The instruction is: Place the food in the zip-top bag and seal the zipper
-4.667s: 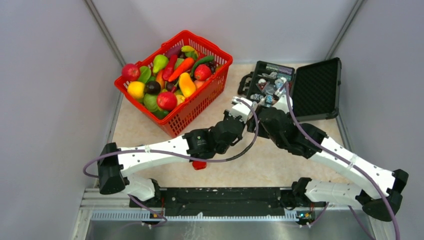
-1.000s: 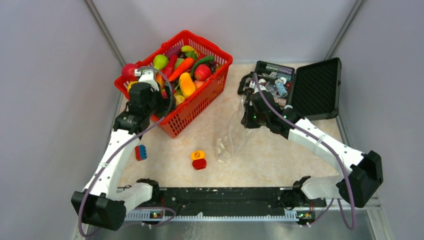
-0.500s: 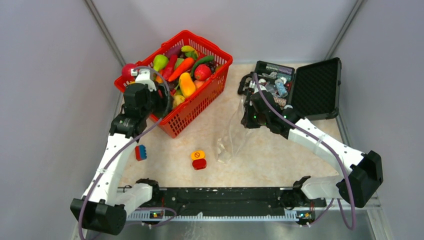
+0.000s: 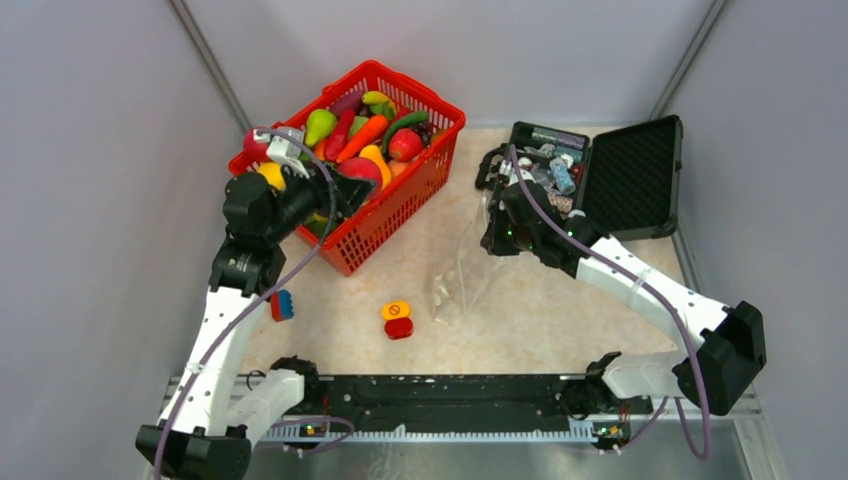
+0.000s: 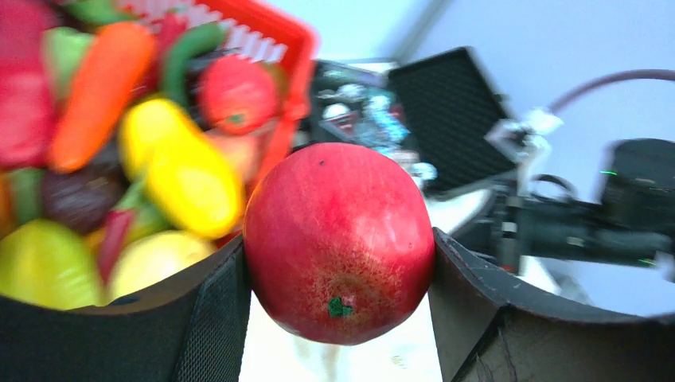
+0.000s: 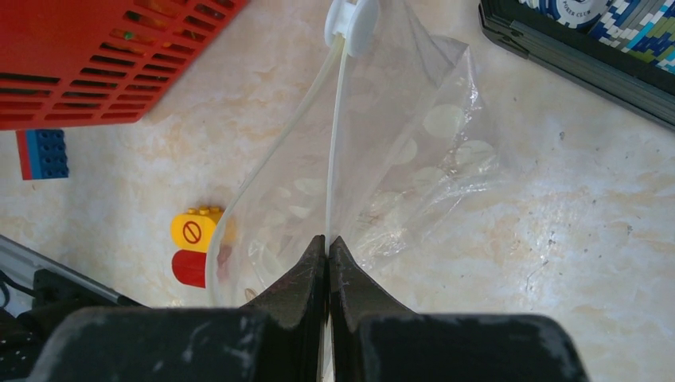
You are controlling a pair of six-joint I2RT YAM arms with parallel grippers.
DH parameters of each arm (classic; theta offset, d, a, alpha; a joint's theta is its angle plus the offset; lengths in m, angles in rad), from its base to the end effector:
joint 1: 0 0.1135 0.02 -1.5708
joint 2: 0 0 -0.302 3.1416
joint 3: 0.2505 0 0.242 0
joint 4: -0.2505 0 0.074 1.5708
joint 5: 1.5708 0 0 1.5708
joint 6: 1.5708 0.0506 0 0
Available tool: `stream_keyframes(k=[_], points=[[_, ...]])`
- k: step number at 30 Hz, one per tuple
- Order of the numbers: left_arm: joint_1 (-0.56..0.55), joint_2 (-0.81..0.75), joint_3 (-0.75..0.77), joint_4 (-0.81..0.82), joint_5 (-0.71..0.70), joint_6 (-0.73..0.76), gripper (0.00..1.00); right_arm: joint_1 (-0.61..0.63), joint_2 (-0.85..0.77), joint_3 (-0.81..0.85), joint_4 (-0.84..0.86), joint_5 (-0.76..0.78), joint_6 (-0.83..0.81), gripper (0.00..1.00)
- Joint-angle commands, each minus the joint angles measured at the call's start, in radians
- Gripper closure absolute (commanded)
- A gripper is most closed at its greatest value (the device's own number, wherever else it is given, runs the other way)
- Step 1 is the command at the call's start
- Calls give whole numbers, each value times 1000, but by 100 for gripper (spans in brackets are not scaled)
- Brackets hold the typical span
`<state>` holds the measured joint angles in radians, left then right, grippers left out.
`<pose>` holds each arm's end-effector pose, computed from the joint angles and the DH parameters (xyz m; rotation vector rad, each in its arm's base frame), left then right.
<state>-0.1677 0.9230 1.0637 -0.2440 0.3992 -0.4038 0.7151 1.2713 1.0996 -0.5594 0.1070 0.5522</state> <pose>0.1756 -0.0497 0.4342 0.1075 1.7203 -0.7601 0.2034 0.1695 0.3381 -0.1354 2.3509 0.5206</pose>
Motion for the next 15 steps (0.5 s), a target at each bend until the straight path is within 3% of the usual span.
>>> stream_keyframes(k=[1, 3, 8, 15], points=[[-47, 17, -45, 298, 360, -180, 80, -6, -19, 23, 75, 1, 44, 100], [-133, 45, -57, 317, 388, -171, 80, -6, -26, 14, 92, 7, 74, 100], [-395, 107, -100, 296, 252, -84, 80, -6, -46, -5, 126, 26, 131, 100], [-500, 182, -163, 352, 99, -77, 80, -6, -63, -2, 128, 29, 161, 100]])
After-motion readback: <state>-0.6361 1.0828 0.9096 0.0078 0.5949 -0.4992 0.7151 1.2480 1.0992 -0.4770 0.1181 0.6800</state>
